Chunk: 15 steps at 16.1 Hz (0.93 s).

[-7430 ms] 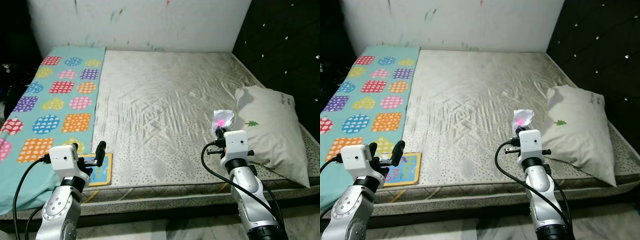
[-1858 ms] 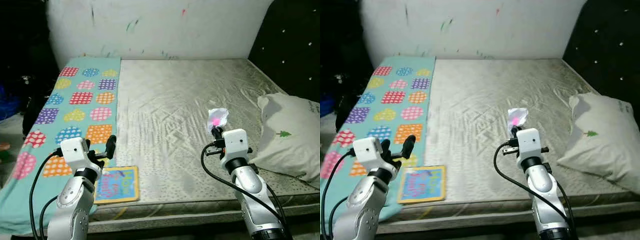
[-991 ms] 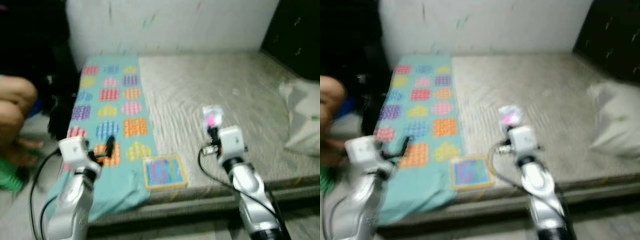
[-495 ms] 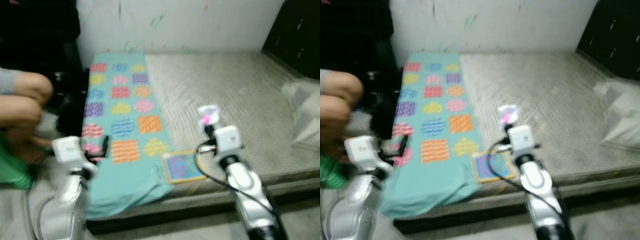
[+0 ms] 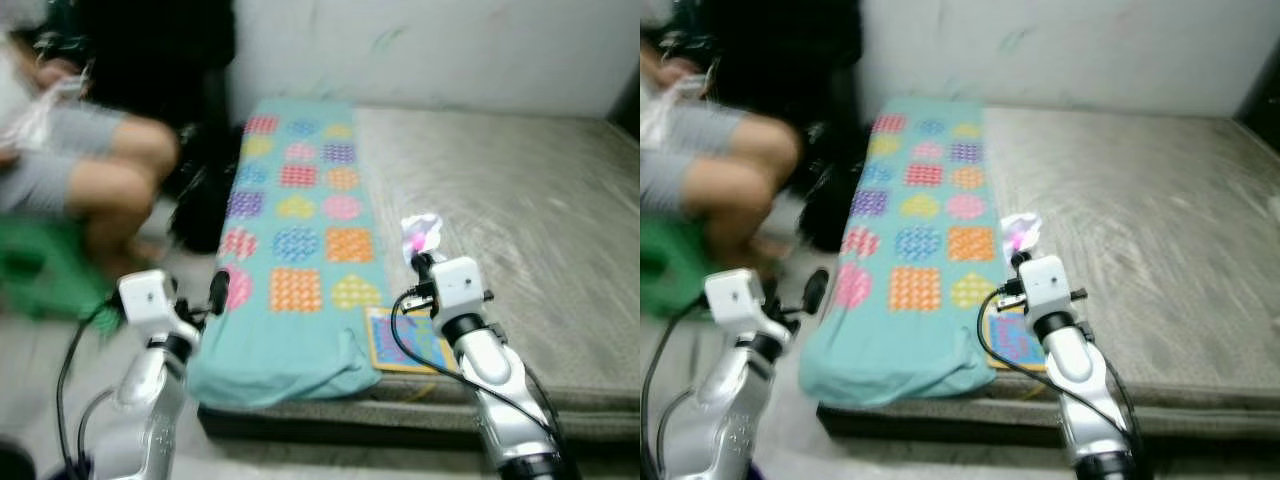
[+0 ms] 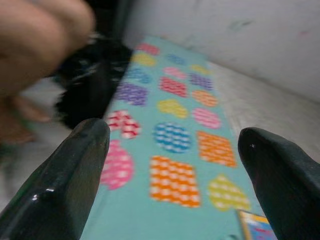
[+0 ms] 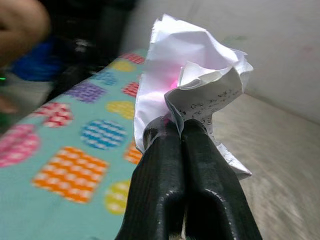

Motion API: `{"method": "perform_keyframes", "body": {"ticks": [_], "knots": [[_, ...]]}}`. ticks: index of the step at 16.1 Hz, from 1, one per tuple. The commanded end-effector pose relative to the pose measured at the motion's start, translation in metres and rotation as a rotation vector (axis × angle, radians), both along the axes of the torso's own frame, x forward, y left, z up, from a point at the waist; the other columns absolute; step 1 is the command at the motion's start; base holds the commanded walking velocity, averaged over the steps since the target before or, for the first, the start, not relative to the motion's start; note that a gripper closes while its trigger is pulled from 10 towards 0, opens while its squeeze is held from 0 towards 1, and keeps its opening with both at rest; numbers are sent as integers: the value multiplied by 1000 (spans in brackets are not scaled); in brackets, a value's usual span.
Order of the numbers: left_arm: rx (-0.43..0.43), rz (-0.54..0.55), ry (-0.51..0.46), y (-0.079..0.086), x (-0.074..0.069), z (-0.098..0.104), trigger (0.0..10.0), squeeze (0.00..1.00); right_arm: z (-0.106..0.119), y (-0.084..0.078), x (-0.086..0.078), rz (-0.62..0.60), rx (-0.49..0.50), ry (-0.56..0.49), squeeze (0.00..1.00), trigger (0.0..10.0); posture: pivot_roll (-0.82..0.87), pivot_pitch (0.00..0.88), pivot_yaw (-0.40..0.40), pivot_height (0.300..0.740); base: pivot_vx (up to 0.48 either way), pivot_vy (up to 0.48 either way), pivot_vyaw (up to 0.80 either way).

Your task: Clean up the room

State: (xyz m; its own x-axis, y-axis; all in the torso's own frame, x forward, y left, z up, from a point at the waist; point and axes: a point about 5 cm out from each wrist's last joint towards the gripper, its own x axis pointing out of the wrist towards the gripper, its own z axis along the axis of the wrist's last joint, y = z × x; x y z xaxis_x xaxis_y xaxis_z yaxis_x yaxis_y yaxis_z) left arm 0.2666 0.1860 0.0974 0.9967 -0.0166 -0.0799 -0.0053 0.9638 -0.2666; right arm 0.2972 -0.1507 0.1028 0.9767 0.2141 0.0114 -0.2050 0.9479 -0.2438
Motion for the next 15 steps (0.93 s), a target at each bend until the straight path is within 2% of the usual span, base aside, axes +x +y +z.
{"method": "perform_keyframes", "body": {"ticks": [1,15], "knots": [[10,4,-8,0,1,2,10000,0,5,-3,1,-9,-8,-27,0,10000,-132,0,-25,740,0,0,800],[27,20,-12,1,3,3,10000,0,6,-2,3,-3,-7,-44,0,10000,-131,0,-20,740,0,0,800]]}}
